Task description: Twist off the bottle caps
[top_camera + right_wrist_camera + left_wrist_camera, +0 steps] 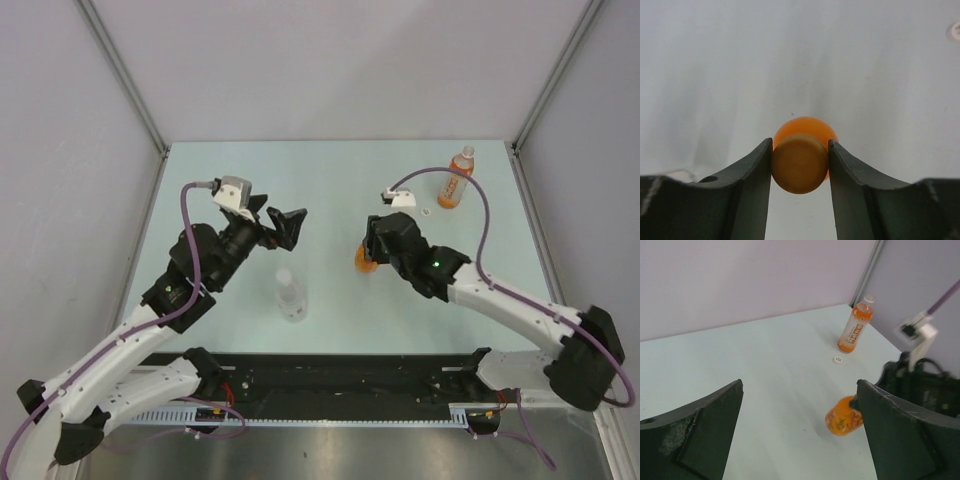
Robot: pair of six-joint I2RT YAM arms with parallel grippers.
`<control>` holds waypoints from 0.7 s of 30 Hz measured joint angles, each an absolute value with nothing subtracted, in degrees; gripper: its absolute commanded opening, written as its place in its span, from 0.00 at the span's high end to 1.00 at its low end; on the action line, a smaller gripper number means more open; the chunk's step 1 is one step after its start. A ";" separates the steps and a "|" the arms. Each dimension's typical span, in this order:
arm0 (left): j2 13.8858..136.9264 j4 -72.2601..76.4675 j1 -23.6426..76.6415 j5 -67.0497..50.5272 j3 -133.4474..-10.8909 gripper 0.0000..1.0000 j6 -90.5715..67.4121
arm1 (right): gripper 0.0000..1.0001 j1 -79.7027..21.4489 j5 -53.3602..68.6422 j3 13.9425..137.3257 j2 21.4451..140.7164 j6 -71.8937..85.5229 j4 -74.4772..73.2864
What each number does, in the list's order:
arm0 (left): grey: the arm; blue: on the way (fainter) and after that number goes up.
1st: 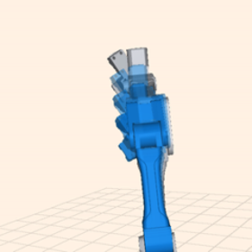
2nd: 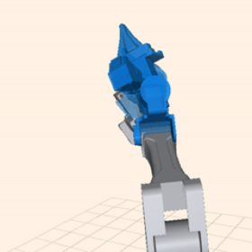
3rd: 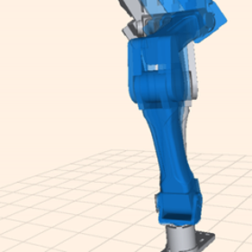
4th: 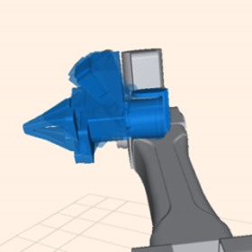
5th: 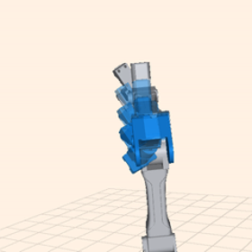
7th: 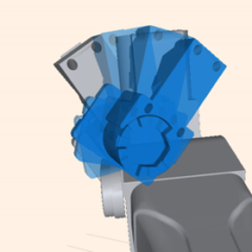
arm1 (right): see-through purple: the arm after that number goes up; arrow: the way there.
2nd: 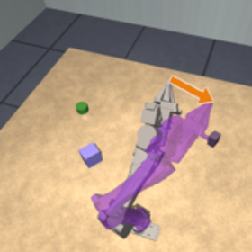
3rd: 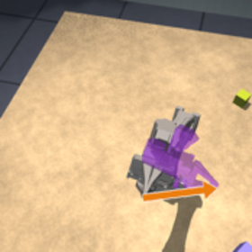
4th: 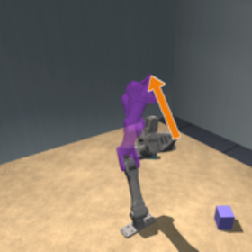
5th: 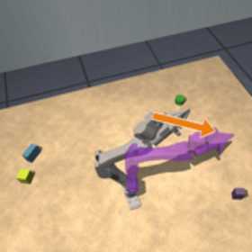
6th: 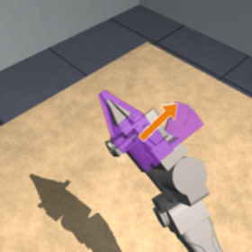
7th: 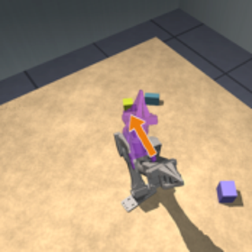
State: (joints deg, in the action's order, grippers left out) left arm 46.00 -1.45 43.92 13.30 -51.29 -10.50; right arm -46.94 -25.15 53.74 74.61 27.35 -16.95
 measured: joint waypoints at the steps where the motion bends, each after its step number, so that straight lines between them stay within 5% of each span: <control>1: 46.26 -1.45 43.92 13.30 -51.37 0.00 -10.50 | 1.00 -47.03 -25.06 53.93 71.92 27.20 -17.17; 13: 57.08 -2.66 43.92 0.95 -66.39 0.00 -9.80 | 1.00 -43.35 -18.35 62.72 50.52 31.33 -15.22; 21: 56.99 -0.84 41.54 -18.83 -67.57 0.00 -7.09 | 1.00 -25.06 7.90 62.70 48.64 42.41 -11.07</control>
State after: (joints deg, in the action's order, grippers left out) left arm 56.99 -0.84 41.54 -18.83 -67.57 -7.09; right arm -25.06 7.90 62.70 48.64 42.41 -11.07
